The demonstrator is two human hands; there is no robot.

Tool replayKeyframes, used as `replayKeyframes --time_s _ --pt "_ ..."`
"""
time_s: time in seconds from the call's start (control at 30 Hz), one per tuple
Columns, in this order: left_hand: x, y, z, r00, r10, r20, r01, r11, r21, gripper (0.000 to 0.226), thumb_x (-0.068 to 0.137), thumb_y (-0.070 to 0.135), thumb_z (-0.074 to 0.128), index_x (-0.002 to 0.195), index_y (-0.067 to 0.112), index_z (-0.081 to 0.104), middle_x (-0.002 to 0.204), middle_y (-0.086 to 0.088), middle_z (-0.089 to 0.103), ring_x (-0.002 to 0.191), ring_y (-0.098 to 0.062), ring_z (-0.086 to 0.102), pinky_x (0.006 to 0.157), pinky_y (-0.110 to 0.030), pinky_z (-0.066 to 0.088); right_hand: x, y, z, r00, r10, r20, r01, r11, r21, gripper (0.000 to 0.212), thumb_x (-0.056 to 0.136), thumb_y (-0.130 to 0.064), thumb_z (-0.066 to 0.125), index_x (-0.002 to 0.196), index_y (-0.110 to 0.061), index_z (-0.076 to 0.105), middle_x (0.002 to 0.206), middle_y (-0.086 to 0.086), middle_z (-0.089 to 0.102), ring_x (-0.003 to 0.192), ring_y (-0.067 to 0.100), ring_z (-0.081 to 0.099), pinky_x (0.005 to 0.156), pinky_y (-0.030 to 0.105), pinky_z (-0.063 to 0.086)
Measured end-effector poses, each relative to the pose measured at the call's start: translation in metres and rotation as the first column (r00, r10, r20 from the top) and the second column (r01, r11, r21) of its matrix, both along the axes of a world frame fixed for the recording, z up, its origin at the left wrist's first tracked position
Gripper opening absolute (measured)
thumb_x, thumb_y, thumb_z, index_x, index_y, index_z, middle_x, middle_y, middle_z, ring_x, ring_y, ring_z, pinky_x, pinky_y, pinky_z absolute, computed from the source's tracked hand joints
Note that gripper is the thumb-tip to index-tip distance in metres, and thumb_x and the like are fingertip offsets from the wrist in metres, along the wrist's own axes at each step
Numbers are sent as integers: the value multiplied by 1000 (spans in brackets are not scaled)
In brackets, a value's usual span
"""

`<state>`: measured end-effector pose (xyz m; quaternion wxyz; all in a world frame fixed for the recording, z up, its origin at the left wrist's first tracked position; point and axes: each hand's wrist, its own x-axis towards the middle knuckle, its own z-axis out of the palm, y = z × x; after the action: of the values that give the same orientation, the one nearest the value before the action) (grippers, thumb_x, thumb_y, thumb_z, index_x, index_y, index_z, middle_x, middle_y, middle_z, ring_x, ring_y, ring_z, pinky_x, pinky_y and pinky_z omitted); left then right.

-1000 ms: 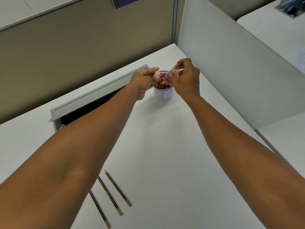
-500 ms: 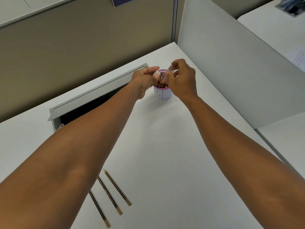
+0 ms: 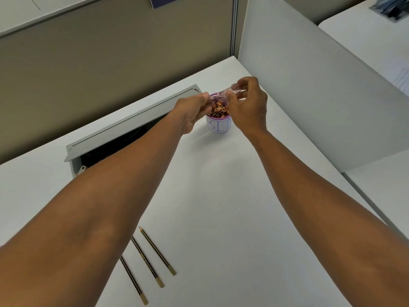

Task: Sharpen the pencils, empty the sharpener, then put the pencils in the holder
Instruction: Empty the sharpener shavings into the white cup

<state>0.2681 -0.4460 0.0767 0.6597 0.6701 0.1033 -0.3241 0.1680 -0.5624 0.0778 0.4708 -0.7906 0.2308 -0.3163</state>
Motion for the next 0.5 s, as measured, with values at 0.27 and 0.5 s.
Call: replayKeyframes --time_s 0.27,0.5 --pt "0 0 3 998 -61 -31 62 997 53 27 95 32 64 98 7 72 93 -8 78 86 -15 76 77 -26 61 -1 4 -2 1000 -9 17 9 1000 -25 24 85 -16 69 103 -9 54 100 5 63 86 16 65 72 27 59" --pt "-2 1 7 998 -44 -50 46 998 39 28 98 32 60 97 6 71 92 -9 78 83 -15 76 78 -27 62 1 5 -2 998 61 1 -61 997 -45 22 84 -16 69 100 -9 54 98 5 64 85 16 65 66 17 56"
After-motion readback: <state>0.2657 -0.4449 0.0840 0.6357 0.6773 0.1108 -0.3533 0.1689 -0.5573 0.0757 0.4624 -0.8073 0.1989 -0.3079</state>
